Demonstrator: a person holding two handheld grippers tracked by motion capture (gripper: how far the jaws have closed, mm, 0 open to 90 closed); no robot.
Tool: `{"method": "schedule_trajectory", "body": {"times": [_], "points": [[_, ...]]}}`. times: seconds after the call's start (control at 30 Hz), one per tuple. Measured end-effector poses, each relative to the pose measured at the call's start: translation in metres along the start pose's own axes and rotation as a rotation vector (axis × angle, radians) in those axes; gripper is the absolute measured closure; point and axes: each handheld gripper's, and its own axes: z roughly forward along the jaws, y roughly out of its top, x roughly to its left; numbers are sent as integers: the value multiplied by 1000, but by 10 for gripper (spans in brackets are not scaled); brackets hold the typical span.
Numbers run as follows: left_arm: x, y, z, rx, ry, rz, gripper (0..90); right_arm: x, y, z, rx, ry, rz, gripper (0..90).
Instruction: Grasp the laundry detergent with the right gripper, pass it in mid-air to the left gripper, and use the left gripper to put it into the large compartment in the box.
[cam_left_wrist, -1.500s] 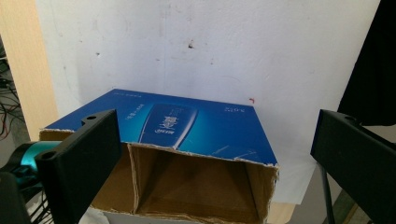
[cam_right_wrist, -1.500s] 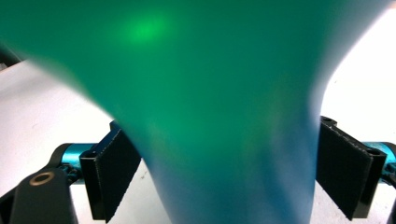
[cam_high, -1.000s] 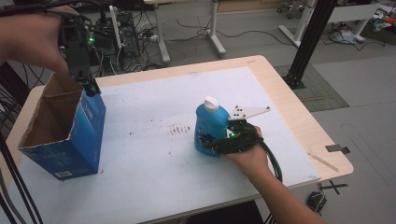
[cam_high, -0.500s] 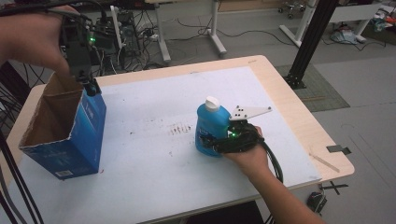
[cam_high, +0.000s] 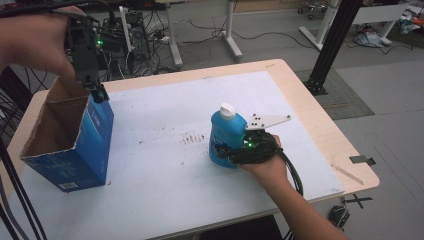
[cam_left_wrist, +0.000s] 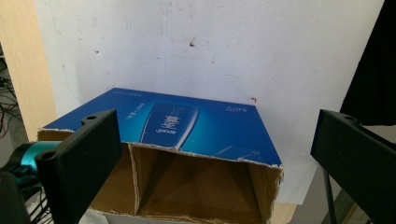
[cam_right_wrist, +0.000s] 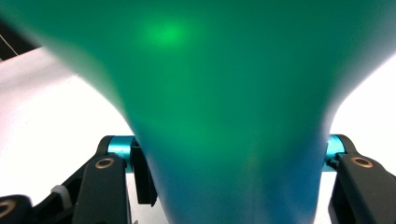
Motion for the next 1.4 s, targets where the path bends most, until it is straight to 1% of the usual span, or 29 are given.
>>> {"method": "schedule_trajectory", "body": {"times": [0.13, 0.2, 0.37, 0.4, 0.47, 0.63, 0.77, 0.87, 0.97, 1.0, 1.03, 1.07, 1.13, 1.2, 1.27, 1.3, 1.37, 1.4], "points": [[0, 0, 0, 2, 0, 1, 17, 0, -1, 0, -4, -4, -23, 411], [0, 0, 0, 2, -1, -1, 17, 1, -1, 0, -12, -8, -43, 426], [0, 0, 0, 6, -2, -5, 17, 1, -1, -1, -16, -8, -58, 444], [0, 0, 0, 3, -2, -3, 17, 2, -1, -1, -16, -11, -72, 450], [-1, 0, 0, 4, -1, -4, 17, 2, -1, -1, -17, -12, -80, 454], [-1, -1, 0, 6, 0, -6, 17, 3, -1, -1, -17, -5, -78, 457], [-1, -2, -1, 8, -2, -6, 17, 5, 2, -2, -4, 9, -90, 457], [-2, -3, -1, 5, 2, -1, 17, 6, 9, -4, -11, 25, -99, 459], [-2, -3, -1, 4, 0, -2, 17, 7, 13, -6, -8, 31, -105, 459], [-3, -3, -1, 1, 0, -2, 17, 9, 20, -7, -3, 43, -122, 460], [-3, -3, -1, 0, 1, -1, 17, 9, 20, -7, -3, 43, -122, 460], [-3, -3, -2, 3, 2, 4, 17, 10, 25, -8, -5, 55, -132, 460], [-4, -4, -2, -2, 2, -1, 17, 12, 28, -9, -6, 60, -137, 460], [-5, -4, -3, 1, 2, 5, 17, 15, 38, -11, -3, 83, -159, 460], [-6, -4, -3, 1, 2, 2, 17, 16, 42, -11, 3, 91, -166, 460], [-6, -4, -3, 2, 4, 8, 17, 17, 45, -11, 5, 96, -177, 459], [-8, -5, -3, -1, 4, 11, 17, 20, 53, -12, 12, 118, -190, 459], [-9, -4, -4, 1, 1, 16, 17, 22, 59, -11, 16, 138, -205, 459]]}}
